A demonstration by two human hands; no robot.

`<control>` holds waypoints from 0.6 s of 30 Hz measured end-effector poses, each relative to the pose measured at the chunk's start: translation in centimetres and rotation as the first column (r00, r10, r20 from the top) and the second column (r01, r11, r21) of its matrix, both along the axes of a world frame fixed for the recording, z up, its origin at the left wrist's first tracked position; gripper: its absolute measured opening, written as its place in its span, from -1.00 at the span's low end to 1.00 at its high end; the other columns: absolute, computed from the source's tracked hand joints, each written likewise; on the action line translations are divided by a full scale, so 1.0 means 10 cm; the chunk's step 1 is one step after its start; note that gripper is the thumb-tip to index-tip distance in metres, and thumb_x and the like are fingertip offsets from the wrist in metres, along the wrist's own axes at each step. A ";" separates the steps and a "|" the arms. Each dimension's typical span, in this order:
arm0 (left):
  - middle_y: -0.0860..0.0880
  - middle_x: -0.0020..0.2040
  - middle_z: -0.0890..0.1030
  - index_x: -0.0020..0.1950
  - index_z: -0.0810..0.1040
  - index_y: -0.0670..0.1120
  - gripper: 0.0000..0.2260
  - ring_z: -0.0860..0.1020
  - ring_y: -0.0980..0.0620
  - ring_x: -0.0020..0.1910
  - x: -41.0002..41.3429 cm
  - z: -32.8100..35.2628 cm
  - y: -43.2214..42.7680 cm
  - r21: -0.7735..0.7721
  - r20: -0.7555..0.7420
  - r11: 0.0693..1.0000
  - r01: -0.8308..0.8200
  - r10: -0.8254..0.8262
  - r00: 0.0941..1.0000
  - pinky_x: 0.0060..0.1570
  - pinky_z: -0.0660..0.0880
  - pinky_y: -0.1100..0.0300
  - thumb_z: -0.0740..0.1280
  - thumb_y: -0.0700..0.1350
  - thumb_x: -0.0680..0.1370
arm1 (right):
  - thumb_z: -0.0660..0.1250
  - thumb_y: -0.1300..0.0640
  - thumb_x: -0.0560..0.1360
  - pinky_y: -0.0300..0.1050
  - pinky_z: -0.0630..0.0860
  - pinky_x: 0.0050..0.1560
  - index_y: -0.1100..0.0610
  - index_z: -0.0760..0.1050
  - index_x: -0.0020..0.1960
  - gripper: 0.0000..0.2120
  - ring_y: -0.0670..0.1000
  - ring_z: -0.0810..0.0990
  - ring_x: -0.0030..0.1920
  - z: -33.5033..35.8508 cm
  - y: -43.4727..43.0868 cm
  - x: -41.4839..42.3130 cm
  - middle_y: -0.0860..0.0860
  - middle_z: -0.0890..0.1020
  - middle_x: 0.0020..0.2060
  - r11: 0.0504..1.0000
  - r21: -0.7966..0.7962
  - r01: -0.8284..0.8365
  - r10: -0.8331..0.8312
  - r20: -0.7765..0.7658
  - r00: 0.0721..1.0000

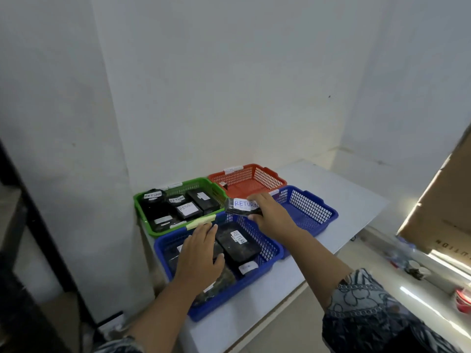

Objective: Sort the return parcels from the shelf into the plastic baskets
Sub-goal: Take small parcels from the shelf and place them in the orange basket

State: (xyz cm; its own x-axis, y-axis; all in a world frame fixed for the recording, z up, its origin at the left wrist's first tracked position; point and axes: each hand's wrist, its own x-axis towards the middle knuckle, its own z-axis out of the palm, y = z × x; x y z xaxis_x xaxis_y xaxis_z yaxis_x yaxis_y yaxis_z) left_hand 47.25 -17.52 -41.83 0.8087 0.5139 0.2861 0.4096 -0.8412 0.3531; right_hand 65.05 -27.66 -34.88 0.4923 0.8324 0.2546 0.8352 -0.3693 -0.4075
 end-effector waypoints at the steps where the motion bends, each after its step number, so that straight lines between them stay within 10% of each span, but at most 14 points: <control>1: -0.03 0.51 0.15 0.51 0.14 -0.11 -0.41 0.05 -0.01 0.51 0.14 -0.04 0.02 -0.013 -0.002 1.000 -0.005 0.005 1.000 0.43 0.09 0.03 0.22 0.02 0.53 | 0.32 0.15 0.54 -0.08 0.44 0.10 0.10 0.33 0.38 -0.57 0.05 0.48 0.19 -0.04 0.04 0.13 0.01 0.39 0.30 1.000 -0.012 -0.006 0.007 0.003 1.000; 18: -0.03 0.52 0.15 0.52 0.13 -0.09 -0.41 0.06 -0.01 0.51 2.23 -0.51 1.15 -0.171 -0.041 0.976 -0.134 0.129 0.991 0.44 0.09 0.08 0.23 0.04 0.55 | 0.33 0.20 0.53 -0.07 0.51 0.17 0.13 0.34 0.37 -0.57 0.05 0.47 0.23 -0.55 1.37 2.29 0.03 0.42 0.27 0.989 -0.133 -0.065 0.054 -0.079 0.995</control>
State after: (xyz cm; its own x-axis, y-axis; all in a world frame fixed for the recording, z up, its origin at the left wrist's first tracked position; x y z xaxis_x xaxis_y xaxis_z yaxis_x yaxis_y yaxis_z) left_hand 69.54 -5.97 -46.94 0.7377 0.6556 0.1612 0.5246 -0.7069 0.4744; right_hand 87.93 -13.96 -40.41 0.4542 0.8851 0.1014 0.8262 -0.3759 -0.4196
